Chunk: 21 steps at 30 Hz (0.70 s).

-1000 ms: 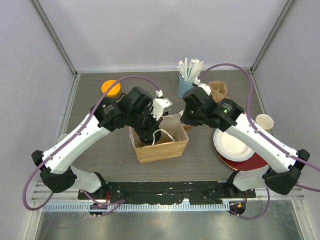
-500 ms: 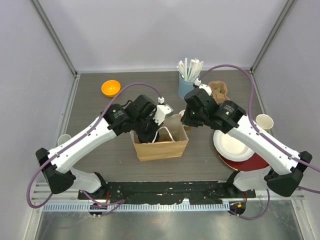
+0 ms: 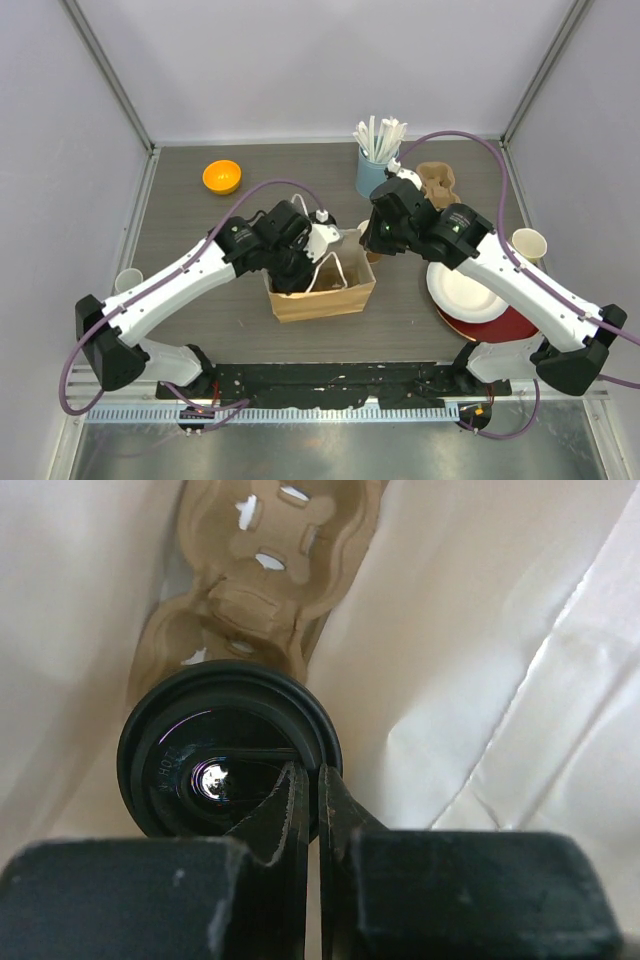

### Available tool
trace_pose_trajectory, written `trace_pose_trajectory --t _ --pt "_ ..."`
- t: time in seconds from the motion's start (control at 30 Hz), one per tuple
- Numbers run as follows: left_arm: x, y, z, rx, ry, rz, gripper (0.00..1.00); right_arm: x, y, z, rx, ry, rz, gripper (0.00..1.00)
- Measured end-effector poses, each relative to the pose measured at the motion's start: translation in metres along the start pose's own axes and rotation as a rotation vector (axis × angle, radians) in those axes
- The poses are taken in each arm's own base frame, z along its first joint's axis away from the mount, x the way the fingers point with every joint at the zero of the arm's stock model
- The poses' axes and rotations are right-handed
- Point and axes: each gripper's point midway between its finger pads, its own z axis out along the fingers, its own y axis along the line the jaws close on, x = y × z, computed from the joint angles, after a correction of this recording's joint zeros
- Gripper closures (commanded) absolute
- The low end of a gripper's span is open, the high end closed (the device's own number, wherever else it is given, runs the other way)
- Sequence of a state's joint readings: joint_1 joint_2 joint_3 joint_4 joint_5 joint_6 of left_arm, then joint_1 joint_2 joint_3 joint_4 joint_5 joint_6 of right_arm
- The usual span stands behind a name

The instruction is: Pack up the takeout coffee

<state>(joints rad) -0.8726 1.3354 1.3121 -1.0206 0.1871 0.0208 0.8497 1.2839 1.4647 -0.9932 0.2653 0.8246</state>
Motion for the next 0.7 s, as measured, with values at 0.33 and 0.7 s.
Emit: trace_pose_trajectory --t 0.33,0.7 --pt "0.020 -0.001 0.021 0.032 0.067 -0.010 1.00 -0.001 0.002 -0.001 -0.017 -0.003 -0.006 0.99" --pt "0.014 -0.005 0.004 0.030 -0.011 -0.003 0.54 -0.001 0.003 -0.002 -0.025 -0.003 -0.009 0.99"
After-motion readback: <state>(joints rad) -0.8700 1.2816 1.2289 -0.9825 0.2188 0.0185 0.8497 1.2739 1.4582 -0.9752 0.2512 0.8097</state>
